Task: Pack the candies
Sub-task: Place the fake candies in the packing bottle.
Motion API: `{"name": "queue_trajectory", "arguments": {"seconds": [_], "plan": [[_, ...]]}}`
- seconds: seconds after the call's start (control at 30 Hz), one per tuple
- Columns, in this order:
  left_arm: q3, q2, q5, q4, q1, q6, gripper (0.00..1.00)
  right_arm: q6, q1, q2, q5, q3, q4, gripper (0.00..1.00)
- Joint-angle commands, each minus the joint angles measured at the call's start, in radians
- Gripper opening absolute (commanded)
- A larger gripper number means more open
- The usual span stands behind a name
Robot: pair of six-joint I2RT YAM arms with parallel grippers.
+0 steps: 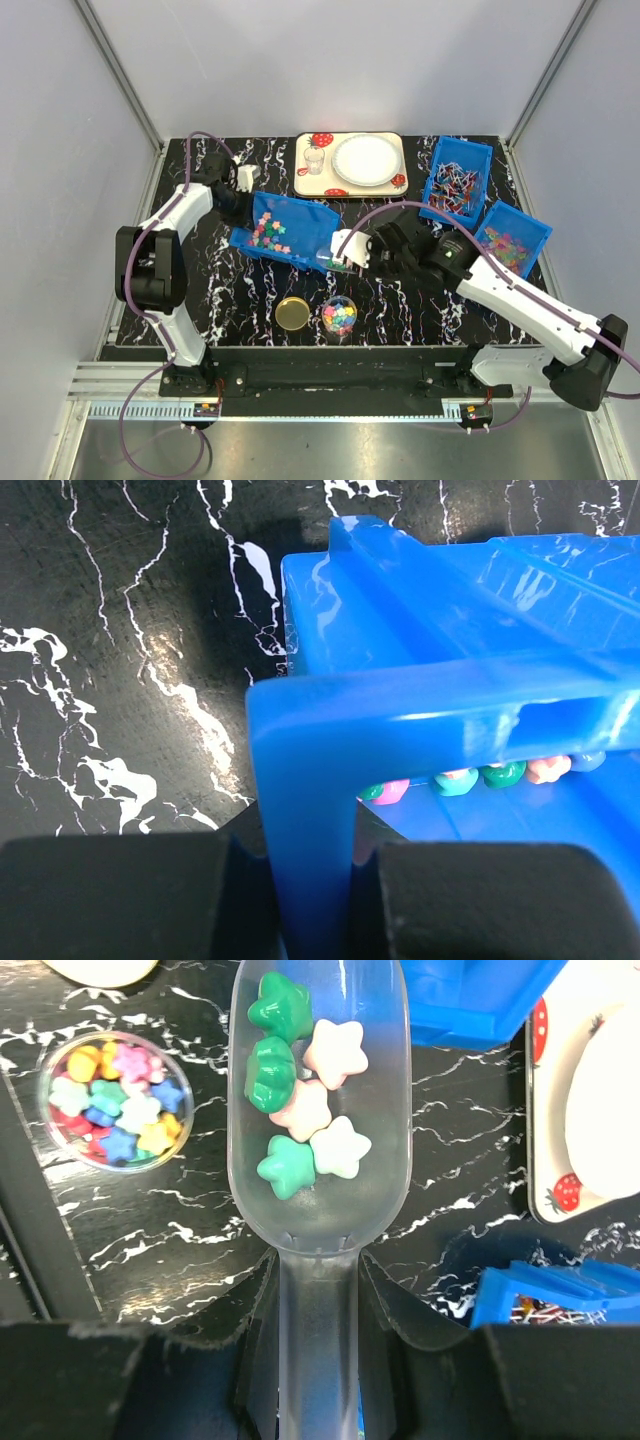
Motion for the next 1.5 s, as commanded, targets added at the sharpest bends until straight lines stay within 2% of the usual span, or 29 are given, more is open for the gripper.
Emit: {"name": "queue_trajectory", "arguments": {"seconds": [0.0,0.47,0.67,1.47], "plan": [[0.026,-0.013,0.014,0.044,0.003,0.006,0.00,0.002,-0.008,-0.073,-0.088,-0.029,0.033,0.00],[0.033,0.009,0.043,0.034,0.018,0.042,0.00,-0.048,-0.008,-0.242,-0.140,-0.207,-0.032,0.00],[0.032,0.000,0.042,0.041,0.027,0.040,0.00,-0.053,0.007,-0.228,-0.111,-0.217,-0.066,0.00],[0.012,-0.010,0.051,0.054,0.040,0.037,0.00,-0.093,0.167,-0.033,0.170,-0.178,-0.160,0.00]]}}
